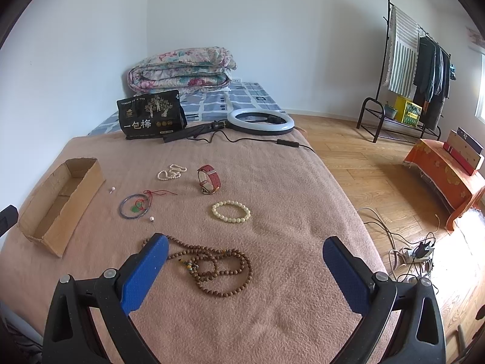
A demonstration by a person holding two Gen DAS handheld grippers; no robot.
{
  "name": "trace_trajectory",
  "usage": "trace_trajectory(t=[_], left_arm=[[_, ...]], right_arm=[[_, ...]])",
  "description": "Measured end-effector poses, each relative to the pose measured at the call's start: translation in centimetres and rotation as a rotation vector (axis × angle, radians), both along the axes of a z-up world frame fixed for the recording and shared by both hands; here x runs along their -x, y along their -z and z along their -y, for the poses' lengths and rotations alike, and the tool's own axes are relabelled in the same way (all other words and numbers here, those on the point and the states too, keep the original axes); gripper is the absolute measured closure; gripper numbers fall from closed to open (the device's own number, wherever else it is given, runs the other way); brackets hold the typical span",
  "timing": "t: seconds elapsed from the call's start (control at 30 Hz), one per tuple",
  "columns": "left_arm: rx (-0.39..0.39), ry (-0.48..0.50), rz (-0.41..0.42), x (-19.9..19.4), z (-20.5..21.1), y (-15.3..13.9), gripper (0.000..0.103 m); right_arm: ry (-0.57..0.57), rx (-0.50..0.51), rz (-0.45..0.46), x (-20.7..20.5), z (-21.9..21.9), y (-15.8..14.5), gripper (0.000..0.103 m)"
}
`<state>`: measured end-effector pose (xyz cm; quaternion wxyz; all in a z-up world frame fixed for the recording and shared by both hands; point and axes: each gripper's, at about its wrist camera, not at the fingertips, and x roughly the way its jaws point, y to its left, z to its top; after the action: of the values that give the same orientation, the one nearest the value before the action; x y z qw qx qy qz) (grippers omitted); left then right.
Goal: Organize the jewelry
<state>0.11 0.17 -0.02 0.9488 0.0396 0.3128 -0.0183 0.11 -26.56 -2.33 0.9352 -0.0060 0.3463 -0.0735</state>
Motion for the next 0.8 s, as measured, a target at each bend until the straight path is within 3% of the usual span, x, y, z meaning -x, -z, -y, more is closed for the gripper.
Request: trace_trajectory(t=[0.8], left_arm=[[0.003,-0.001,0.0,-0.01,-0.06,0.0,0.0]], right_arm=[[-0.006,-0.014,-0.008,-0.23,-0.05,0.18,0.0]])
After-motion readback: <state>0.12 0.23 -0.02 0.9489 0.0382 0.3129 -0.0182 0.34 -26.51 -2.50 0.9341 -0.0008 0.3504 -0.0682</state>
